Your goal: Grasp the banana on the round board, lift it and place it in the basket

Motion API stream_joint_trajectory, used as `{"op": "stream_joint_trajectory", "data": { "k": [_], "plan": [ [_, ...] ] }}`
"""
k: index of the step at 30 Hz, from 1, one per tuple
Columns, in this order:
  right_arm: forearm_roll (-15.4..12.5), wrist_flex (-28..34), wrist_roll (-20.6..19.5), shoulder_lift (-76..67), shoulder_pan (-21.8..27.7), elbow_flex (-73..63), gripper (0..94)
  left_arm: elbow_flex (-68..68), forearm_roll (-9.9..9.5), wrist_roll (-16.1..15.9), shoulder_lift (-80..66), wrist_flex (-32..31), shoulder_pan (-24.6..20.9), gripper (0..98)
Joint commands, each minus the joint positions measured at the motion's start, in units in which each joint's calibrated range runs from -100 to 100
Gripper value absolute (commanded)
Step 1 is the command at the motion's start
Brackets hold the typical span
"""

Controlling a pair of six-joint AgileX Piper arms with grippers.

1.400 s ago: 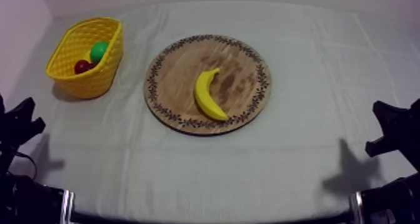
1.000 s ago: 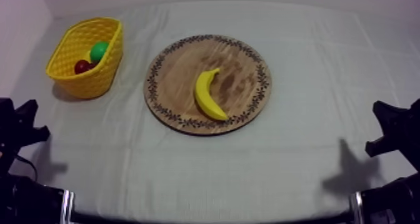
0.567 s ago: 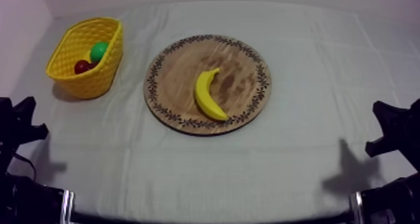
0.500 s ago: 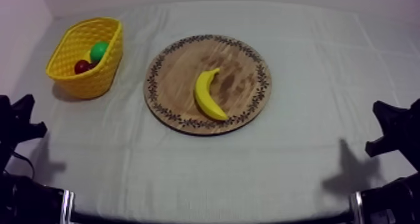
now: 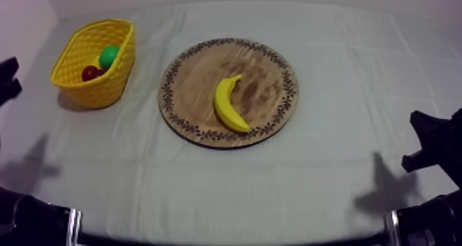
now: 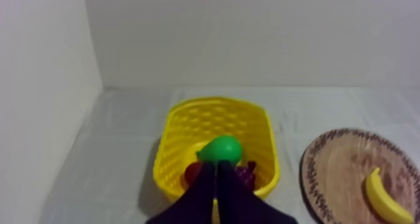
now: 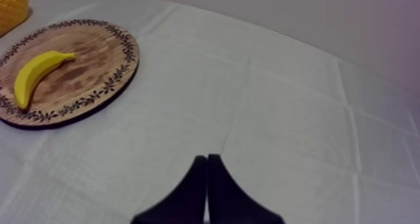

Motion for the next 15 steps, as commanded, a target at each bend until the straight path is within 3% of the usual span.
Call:
{"op": "stream_joint_trajectory", "data": {
  "k": [1,8,15],
  "plan": [
    [0.01,-0.01,0.00,0.00,0.00,-0.03,0.3,-9.86,-0.12,0.70,8.52,1.08,0.68,0.0],
    [0.01,-0.01,0.03,0.00,0.00,-0.03,0.3,-34.68,-2.78,4.65,25.81,10.96,4.79,0.0],
    [0.01,-0.01,0.00,0.00,0.00,-0.03,0.3,-53.70,-5.71,6.57,40.71,18.54,9.27,0.0]
  ]
}}
